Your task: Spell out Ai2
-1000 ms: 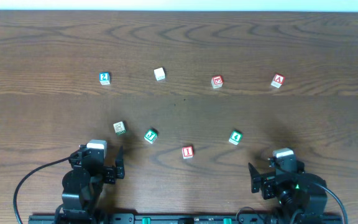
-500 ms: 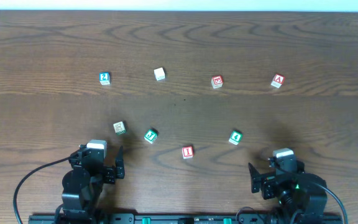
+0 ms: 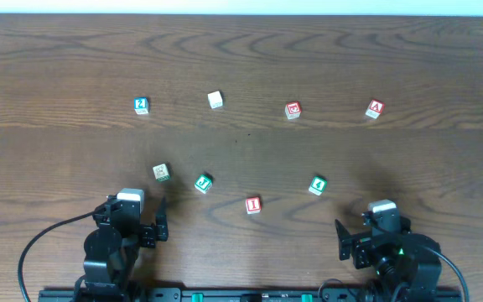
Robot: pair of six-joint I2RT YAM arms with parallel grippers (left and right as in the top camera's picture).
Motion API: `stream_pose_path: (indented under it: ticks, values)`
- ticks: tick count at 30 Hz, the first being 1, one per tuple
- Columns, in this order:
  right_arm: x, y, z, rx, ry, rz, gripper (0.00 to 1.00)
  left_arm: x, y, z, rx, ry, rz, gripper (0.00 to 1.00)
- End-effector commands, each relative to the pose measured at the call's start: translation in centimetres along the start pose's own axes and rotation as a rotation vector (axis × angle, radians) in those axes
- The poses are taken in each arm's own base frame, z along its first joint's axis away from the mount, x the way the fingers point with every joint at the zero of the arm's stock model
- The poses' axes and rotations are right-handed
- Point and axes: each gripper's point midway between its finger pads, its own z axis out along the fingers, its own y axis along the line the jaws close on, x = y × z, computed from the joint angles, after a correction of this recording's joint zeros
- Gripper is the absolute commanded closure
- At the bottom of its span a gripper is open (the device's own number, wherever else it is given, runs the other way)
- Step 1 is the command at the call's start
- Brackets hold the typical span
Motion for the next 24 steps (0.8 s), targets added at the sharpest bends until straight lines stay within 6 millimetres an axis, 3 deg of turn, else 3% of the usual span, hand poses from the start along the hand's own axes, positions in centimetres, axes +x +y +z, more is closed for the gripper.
stream_pose_path:
  ticks: [1, 20, 24]
  values:
    - [0.5, 0.1, 0.3, -0.007, 0.009, 0.024, 0.01, 0.3, 0.4, 0.2, -0.022, 0.000, 0.011, 0.05]
    - [0.5, 0.1, 0.3, -0.007, 0.005, 0.023, 0.01, 0.3, 0.4, 0.2, -0.022, 0.000, 0.011, 0.05]
    - [-1.7, 0.5, 0.2, -0.036, -0.084, 0.025, 0.01, 0.3, 0.4, 0.2, -0.021, 0.000, 0.011, 0.05]
